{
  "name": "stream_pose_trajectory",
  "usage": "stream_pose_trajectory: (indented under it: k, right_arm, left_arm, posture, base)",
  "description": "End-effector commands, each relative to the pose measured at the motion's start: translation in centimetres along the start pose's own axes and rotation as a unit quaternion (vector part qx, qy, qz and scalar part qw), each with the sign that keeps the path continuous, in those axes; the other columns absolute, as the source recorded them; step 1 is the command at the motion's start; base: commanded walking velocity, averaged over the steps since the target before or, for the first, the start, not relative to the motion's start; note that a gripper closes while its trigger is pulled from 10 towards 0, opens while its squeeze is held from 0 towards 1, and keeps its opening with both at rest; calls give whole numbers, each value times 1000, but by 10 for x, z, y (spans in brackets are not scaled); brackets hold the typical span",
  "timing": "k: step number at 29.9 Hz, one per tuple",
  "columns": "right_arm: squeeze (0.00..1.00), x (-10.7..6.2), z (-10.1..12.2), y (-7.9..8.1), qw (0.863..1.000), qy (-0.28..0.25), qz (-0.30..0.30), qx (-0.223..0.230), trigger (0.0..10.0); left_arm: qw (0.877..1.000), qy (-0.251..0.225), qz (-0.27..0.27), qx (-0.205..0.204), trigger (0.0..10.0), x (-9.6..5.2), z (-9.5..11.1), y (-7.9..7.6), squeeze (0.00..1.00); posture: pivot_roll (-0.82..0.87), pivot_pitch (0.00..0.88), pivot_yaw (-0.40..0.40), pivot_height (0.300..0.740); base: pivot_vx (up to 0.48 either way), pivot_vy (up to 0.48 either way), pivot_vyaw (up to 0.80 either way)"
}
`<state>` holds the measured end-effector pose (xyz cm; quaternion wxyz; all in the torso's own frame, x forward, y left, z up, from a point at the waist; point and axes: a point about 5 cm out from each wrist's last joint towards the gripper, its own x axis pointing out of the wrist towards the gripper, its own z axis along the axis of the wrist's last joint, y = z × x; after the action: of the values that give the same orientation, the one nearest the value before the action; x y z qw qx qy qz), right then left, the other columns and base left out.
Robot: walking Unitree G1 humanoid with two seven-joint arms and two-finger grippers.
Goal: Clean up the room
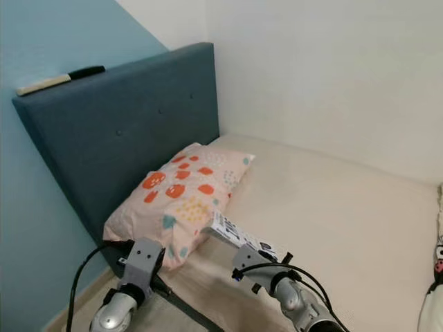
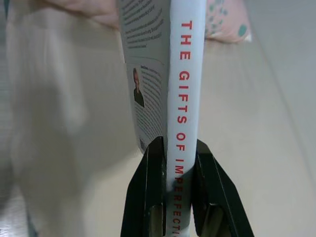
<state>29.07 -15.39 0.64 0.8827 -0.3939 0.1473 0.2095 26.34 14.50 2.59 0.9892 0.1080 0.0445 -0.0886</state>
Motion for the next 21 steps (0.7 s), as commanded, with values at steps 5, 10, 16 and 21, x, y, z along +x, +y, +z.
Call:
stream_pose_trajectory:
  k: [5,10,16,21]
  right_arm:
    - [0,1,4,3,1000,-10,-5,11,10000]
    - [0,2,6,4,1000,-11,7,-10,10000]
    - [0,6,7,-7,999,-7,20,-47,10000]
    - [0,9,11,-21,997,-7,19,-77,10000]
  left_arm:
    - [1000,-1,-7,7,10000,0,1,2,0]
    - [1000,-9,-18,15,10000,1,4,1,0]
    - [998,-31,-38,33,10000,4,14,1,0]
    - [996,-55,-56,35,10000,7,26,1,0]
  posture:
    - [0,27,13,647]
    - [0,43,11,647]
    - [5,78,0,647]
    - [8,110,0,627]
  base:
    - [0,0,0]
    - [0,0,0]
    - [0,0,0]
    - [0,0,0]
